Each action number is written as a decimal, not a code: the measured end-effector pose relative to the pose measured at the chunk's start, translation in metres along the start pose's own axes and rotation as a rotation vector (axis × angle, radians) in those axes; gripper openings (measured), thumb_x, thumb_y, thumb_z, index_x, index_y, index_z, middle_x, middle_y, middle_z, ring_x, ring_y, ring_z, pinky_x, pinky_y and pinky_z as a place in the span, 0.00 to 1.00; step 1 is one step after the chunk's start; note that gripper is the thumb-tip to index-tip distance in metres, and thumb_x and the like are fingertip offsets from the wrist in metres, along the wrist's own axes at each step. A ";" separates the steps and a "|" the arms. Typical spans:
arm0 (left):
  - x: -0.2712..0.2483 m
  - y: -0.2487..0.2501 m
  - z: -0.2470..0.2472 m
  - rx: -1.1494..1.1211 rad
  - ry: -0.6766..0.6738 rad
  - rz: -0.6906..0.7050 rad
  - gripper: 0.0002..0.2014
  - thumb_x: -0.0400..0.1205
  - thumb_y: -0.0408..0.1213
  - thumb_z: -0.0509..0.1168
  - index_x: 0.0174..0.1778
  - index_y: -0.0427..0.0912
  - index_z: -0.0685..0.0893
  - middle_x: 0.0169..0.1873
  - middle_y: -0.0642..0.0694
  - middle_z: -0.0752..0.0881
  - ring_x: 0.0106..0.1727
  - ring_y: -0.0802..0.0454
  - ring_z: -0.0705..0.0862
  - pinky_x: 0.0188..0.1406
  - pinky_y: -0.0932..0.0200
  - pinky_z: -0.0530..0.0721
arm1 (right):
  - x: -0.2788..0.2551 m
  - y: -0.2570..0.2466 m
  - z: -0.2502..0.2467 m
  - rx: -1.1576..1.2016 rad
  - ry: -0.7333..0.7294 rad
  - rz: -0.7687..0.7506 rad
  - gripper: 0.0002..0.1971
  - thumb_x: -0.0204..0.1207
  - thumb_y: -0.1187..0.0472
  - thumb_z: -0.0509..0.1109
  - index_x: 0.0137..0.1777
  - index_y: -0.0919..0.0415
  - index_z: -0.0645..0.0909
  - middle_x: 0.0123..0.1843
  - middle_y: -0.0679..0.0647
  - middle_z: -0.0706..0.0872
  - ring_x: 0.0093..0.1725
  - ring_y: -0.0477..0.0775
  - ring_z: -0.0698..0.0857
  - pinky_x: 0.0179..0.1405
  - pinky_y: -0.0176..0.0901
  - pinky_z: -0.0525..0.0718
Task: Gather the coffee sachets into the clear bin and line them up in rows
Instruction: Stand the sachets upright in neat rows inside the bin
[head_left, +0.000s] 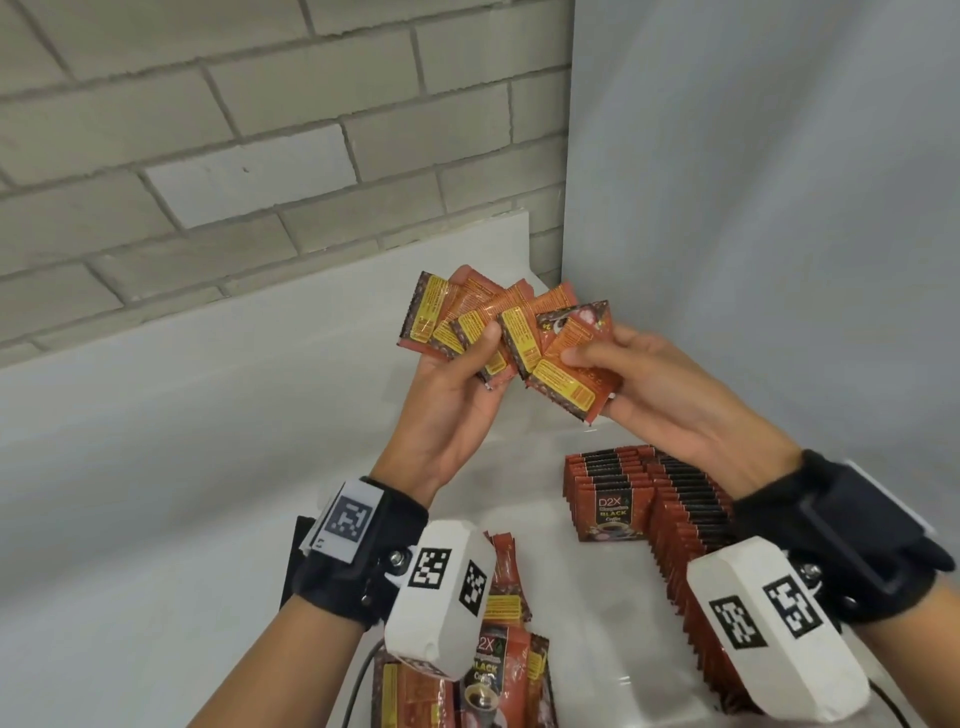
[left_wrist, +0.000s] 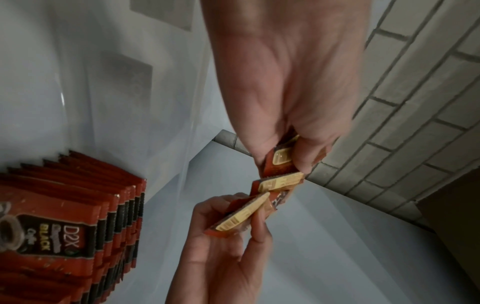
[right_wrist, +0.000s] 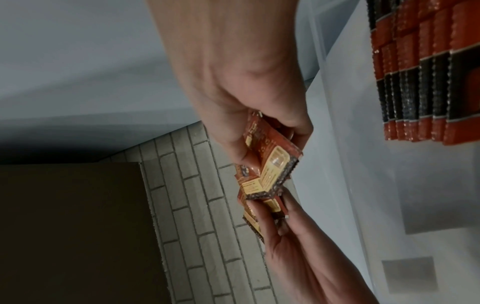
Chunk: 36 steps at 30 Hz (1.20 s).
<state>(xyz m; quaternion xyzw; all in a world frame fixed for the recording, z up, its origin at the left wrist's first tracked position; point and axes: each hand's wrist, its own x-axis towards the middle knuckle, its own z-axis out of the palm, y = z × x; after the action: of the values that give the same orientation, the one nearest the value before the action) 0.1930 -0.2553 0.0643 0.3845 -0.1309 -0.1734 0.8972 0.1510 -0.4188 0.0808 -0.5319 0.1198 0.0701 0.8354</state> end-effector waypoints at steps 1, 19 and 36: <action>0.000 0.000 0.000 0.007 -0.011 -0.001 0.20 0.82 0.27 0.58 0.71 0.42 0.75 0.71 0.36 0.78 0.70 0.43 0.79 0.73 0.46 0.75 | 0.000 0.000 -0.001 -0.021 -0.001 0.006 0.20 0.74 0.71 0.71 0.67 0.64 0.80 0.58 0.57 0.90 0.58 0.55 0.89 0.59 0.47 0.87; -0.008 0.005 0.011 0.026 -0.161 -0.195 0.33 0.82 0.57 0.54 0.78 0.37 0.69 0.75 0.33 0.73 0.78 0.38 0.70 0.81 0.45 0.61 | -0.001 0.002 0.003 0.063 -0.102 0.074 0.23 0.68 0.63 0.73 0.65 0.65 0.81 0.60 0.58 0.89 0.58 0.51 0.89 0.56 0.42 0.88; -0.001 0.029 0.012 0.648 0.064 0.045 0.09 0.86 0.30 0.58 0.53 0.37 0.84 0.45 0.40 0.88 0.43 0.51 0.87 0.39 0.58 0.85 | -0.004 -0.003 -0.005 -0.083 -0.087 0.033 0.21 0.67 0.62 0.74 0.62 0.59 0.83 0.57 0.54 0.91 0.56 0.49 0.89 0.58 0.45 0.86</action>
<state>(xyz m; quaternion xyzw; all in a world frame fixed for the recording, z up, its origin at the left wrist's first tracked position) 0.1936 -0.2438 0.0942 0.6525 -0.1597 -0.0905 0.7353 0.1475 -0.4245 0.0830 -0.5604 0.0892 0.1115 0.8158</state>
